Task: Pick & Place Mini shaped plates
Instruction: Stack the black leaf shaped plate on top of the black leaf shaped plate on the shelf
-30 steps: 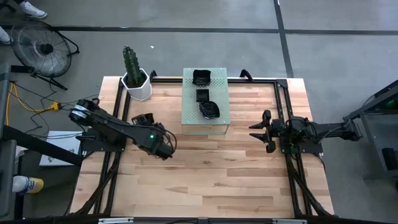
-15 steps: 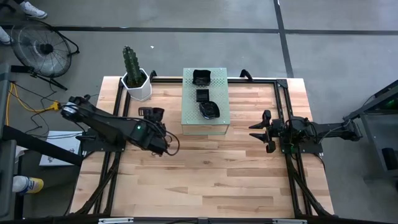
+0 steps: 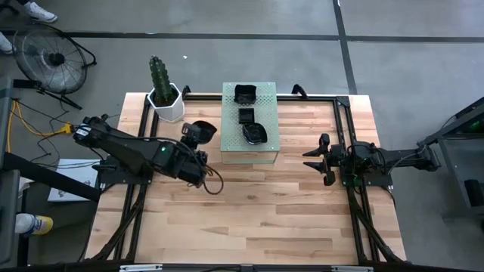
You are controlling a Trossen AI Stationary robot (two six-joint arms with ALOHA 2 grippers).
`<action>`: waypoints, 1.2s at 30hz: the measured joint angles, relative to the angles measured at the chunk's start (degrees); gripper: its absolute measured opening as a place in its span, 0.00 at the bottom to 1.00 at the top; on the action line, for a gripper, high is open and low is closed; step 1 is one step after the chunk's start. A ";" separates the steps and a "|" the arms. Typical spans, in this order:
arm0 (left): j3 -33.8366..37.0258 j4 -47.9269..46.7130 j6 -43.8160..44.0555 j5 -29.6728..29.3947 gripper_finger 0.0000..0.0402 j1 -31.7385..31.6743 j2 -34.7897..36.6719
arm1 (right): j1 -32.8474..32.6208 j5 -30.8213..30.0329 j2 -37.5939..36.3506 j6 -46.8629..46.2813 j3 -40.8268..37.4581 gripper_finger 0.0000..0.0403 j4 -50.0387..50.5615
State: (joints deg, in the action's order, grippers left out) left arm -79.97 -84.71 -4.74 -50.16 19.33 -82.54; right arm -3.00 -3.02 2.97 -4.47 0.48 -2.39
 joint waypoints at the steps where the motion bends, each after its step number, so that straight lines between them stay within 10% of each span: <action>1: -0.08 1.52 -2.61 -0.23 0.00 -0.45 0.00 | 0.02 0.00 0.00 0.01 -0.01 0.35 0.00; 19: -0.08 35.79 -57.16 10.88 0.00 -10.52 -0.67 | 0.02 0.02 0.01 0.00 -0.01 0.35 0.00; 36: -0.12 50.91 -75.06 28.74 0.00 -17.84 -5.62 | 0.00 0.00 0.29 0.00 0.01 0.35 0.00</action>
State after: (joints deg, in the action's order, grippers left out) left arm -80.09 -33.80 -79.80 -21.42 1.49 -88.16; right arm -3.01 -3.03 3.26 -4.47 0.49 -2.39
